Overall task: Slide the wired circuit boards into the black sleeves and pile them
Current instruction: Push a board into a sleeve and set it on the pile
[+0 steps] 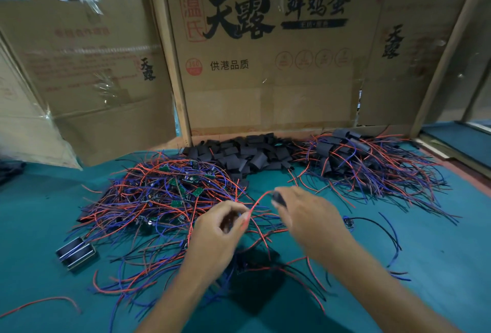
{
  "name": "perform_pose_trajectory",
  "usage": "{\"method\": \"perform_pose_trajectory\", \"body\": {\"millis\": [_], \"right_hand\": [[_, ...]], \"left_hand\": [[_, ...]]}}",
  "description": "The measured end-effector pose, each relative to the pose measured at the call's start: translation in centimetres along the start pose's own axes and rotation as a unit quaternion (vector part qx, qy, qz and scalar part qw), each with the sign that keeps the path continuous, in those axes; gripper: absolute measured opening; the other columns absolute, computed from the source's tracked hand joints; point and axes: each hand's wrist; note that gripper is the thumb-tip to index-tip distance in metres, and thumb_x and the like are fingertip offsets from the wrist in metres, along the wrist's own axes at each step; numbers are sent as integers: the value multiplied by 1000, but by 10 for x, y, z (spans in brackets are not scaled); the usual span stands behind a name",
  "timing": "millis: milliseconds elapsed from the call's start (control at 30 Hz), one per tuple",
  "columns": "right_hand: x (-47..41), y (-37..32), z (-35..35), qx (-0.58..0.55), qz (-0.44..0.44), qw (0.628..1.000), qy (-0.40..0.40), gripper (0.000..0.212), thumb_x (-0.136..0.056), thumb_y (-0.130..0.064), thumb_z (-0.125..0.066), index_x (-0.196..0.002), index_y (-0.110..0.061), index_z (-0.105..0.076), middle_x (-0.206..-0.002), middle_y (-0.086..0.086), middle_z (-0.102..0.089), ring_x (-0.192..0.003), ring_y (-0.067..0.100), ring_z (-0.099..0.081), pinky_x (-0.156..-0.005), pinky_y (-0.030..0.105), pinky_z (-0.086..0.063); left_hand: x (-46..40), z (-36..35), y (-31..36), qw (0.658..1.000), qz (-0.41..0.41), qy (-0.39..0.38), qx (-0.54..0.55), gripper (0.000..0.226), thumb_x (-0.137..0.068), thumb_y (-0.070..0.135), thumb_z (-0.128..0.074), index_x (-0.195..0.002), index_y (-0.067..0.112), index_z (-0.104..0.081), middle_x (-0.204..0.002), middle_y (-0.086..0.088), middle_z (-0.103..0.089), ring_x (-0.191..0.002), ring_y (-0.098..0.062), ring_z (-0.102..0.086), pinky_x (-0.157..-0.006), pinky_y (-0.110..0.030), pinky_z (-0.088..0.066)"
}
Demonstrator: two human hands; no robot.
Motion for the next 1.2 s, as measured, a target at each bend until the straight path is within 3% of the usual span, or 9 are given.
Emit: {"method": "perform_pose_trajectory", "body": {"millis": [100,267,433,600,800,900,1000,1133,1200], "right_hand": [[-36,37,25,74,-35,997,7,34,-104,-43,-30,-116,-20,-51,-108,1,-61,-89,25,-64,-71,36,-50],[-117,122,63,178,-99,976,79,35,-103,-37,-36,-108,-7,-55,-104,17,-65,-92,36,-65,-74,42,-53],[-158,156,64,205,-201,954,81,47,-100,-39,-46,-127,-1,-47,-126,22,-55,-116,39,-53,-94,48,-43],[-167,104,-4,152,-80,985,26,23,-96,-20,-46,-112,-7,-57,-115,18,-61,-107,35,-58,-88,41,-47],[-165,76,-67,80,-133,988,-23,39,-95,-38,-54,-116,-6,-57,-118,17,-61,-110,37,-57,-84,40,-48],[-171,47,-83,-10,-72,997,-14,29,-94,-36,-54,-107,-11,-61,-112,14,-62,-106,35,-59,-85,39,-48],[-176,24,-90,-1,-46,999,-25,30,-93,-36,-56,-111,-11,-59,-113,12,-60,-108,33,-57,-87,40,-48],[-177,14,-94,-85,-94,988,-86,38,-88,-49,-63,-77,-13,-61,-79,8,-65,-79,29,-63,-62,32,-45],[-176,6,-97,-114,-97,980,-135,43,-84,-52,-69,-71,-12,-61,-73,11,-63,-73,28,-60,-60,34,-44]], "left_hand": [[2,11,-3,949,-160,-33,-270,11,-91,34,-60,-91,29,-70,-82,18,-66,-76,-4,-61,-66,-23,-49],[-1,6,-3,916,-213,-65,-332,25,-92,40,-49,-82,28,-68,-71,13,-67,-62,-11,-64,-47,-28,-49],[-1,15,-13,906,-166,-114,-372,27,-100,46,-47,-90,28,-65,-72,9,-66,-59,-14,-59,-51,-30,-40],[-4,15,-18,893,-119,-125,-416,35,-104,50,-33,-96,27,-59,-78,7,-64,-66,-17,-59,-54,-31,-36],[-4,15,-26,888,-90,-125,-433,36,-104,49,-33,-93,26,-58,-71,6,-58,-63,-19,-58,-53,-31,-29],[-4,13,-27,885,-96,-120,-440,37,-104,49,-31,-92,26,-56,-66,6,-52,-59,-19,-54,-48,-30,-24],[-5,10,-28,879,-98,-116,-453,39,-104,51,-27,-91,27,-54,-66,7,-50,-57,-17,-49,-48,-31,-23],[-4,12,-31,881,-91,-117,-449,38,-105,51,-25,-88,27,-50,-63,7,-44,-55,-16,-44,-49,-31,-28],[-4,13,-30,882,-92,-110,-449,37,-105,50,-27,-86,26,-49,-62,6,-44,-55,-18,-46,-50,-32,-27]]}}
Point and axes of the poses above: each hand's wrist, its own x-axis away from the middle knuckle, its own z-axis out of the back of the hand, y = z × x
